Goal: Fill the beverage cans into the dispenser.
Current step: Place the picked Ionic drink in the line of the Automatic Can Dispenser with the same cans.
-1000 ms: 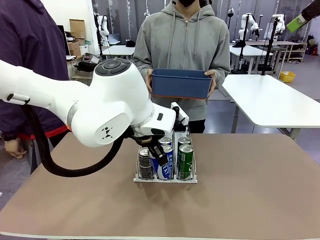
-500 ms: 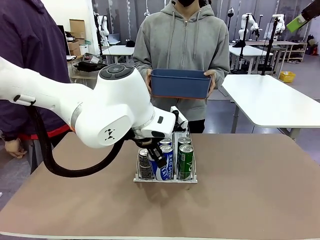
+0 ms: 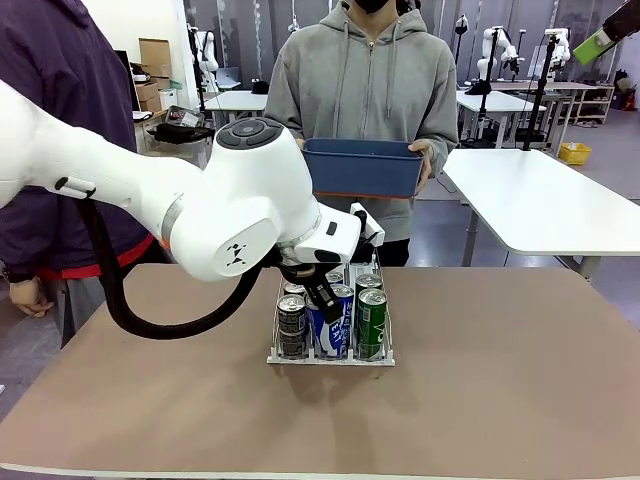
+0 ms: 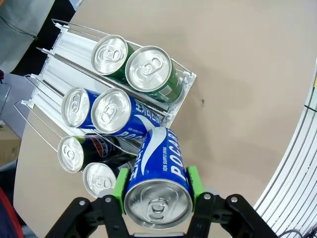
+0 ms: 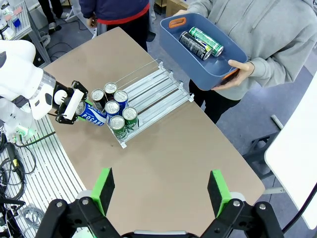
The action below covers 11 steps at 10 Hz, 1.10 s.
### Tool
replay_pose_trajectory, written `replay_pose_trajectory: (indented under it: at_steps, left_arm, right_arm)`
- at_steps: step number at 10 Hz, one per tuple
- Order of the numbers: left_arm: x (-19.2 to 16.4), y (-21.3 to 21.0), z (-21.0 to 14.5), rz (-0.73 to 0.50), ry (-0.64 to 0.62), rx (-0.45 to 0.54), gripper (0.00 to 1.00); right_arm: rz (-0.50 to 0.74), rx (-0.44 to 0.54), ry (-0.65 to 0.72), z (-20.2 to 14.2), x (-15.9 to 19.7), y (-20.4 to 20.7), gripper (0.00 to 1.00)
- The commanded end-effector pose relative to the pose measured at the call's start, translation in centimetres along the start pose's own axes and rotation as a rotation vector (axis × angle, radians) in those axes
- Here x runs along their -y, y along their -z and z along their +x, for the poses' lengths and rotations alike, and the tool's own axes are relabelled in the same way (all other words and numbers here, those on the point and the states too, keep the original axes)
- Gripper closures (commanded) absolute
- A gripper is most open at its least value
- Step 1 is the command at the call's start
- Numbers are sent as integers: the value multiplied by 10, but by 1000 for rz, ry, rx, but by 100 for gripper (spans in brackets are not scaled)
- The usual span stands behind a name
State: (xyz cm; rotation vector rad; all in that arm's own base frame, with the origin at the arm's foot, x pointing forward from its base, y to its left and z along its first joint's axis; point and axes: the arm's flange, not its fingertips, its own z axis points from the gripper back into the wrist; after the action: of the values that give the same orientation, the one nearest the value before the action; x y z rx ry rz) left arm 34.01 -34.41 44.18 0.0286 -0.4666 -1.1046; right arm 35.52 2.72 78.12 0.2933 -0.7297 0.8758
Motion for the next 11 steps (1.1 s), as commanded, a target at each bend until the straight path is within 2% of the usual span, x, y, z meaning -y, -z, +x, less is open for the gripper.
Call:
replay_pose_trajectory:
  at_steps: [1,7,11]
  left_arm:
    - [-8,9,16,56,-22,12,43]
    - [-29,23,31,108,-72,-5,43]
    - [-37,36,42,58,-71,-9,43]
  right_arm:
    - [3,-1,0,-1,-1,0,0]
    - [3,-1,0,-1,-1,0,0]
    - [3,-1,0,-1,-1,0,0]
